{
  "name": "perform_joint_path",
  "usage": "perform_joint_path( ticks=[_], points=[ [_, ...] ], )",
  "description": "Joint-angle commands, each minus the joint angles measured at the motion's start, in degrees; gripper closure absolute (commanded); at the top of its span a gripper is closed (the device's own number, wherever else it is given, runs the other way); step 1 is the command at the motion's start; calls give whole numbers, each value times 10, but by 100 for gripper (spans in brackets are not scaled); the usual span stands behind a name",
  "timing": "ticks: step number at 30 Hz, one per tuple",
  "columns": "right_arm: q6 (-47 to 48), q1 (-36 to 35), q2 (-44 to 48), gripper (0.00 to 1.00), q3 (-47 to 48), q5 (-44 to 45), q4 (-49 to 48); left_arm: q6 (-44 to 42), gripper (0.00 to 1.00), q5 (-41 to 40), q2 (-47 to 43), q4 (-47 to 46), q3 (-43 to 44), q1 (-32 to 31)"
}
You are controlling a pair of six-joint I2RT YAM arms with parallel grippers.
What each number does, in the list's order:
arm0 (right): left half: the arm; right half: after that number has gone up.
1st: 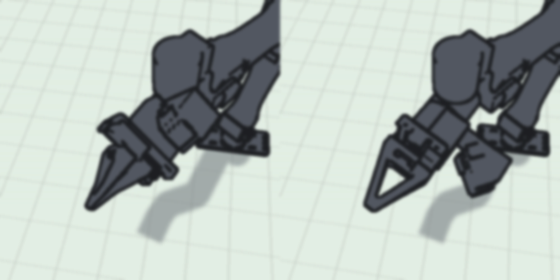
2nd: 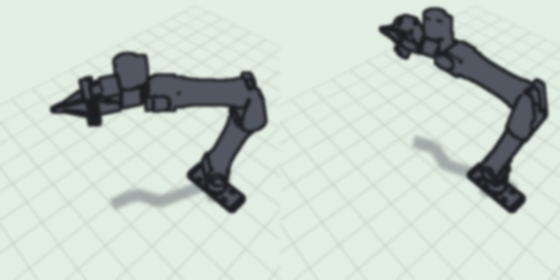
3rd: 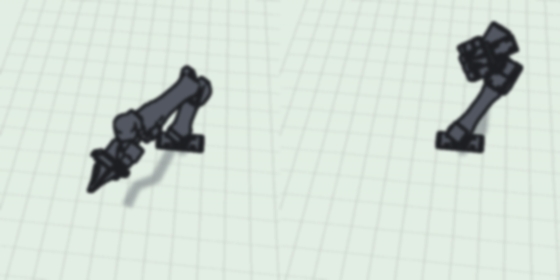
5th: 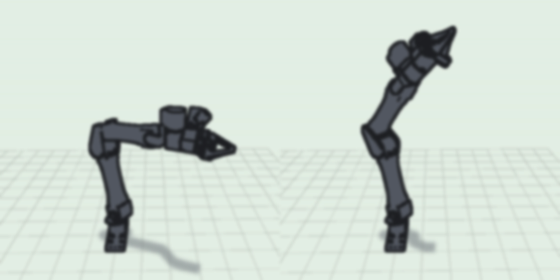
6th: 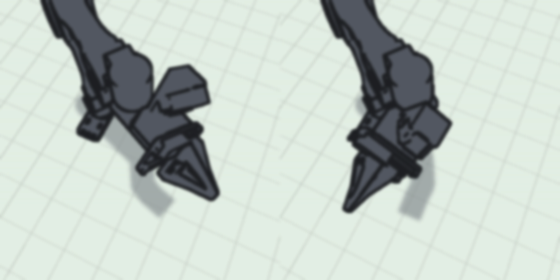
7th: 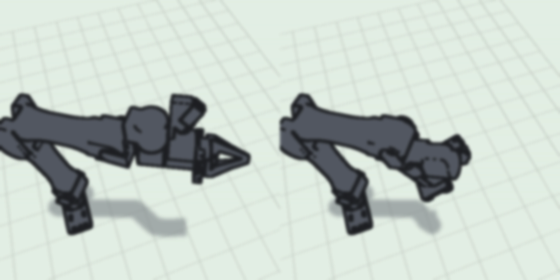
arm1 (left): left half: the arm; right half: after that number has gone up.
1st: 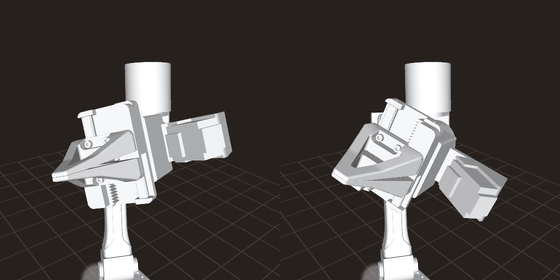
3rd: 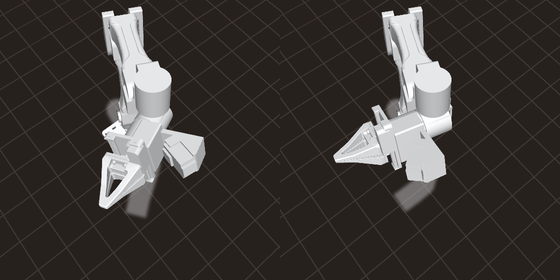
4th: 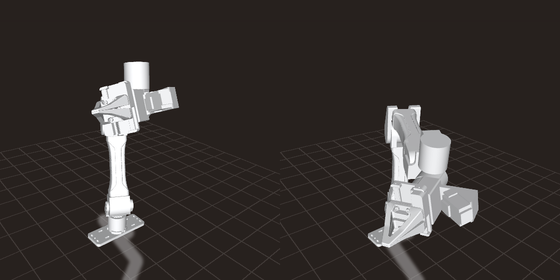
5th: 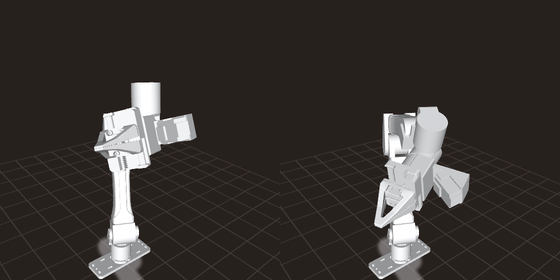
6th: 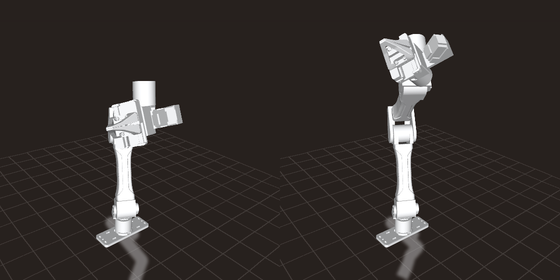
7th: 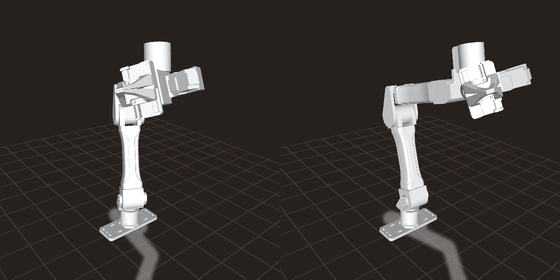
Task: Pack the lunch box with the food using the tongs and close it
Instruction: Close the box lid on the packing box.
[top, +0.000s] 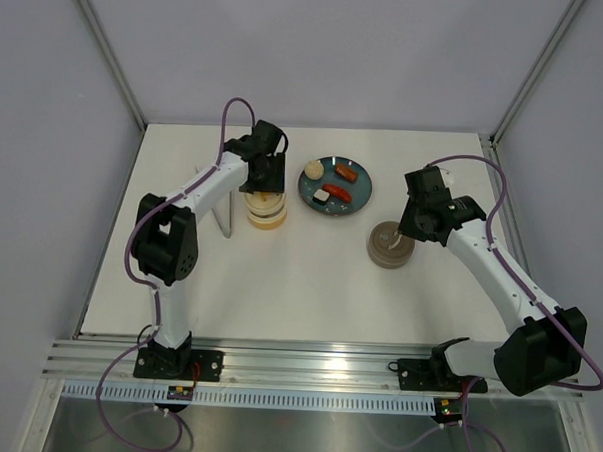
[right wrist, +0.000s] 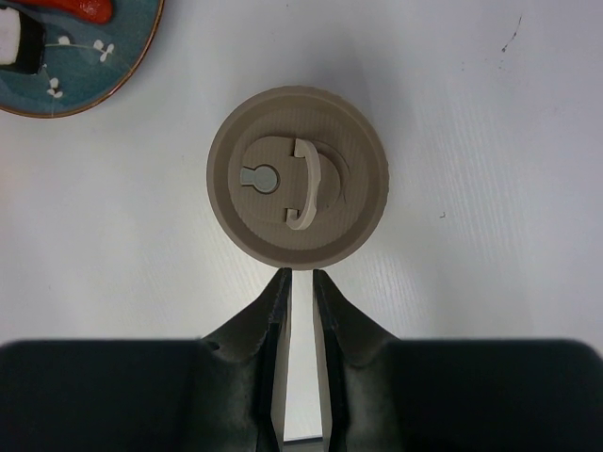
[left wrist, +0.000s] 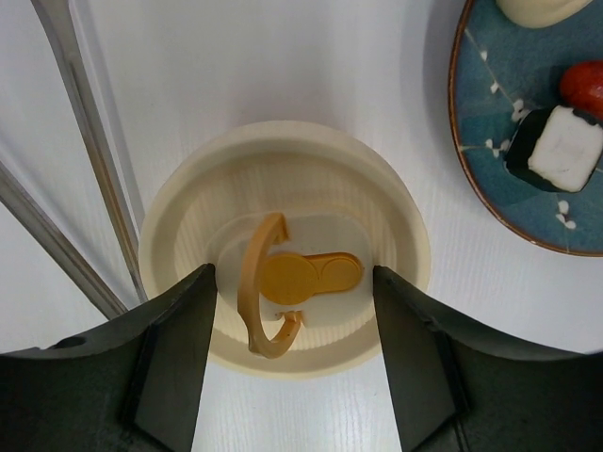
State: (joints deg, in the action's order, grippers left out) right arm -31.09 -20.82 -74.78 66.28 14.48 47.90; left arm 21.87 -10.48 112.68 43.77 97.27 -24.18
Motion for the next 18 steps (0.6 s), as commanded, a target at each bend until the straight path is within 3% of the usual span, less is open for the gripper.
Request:
perform_joint_path(
  ticks=[1,18],
  points=[
    [2,3,3,78,15,14,-1,5,34,8,-14,-17,-4,1],
    [1,3,1,78,10,13,-4,3,32,20,19,10,7,1]
  ],
)
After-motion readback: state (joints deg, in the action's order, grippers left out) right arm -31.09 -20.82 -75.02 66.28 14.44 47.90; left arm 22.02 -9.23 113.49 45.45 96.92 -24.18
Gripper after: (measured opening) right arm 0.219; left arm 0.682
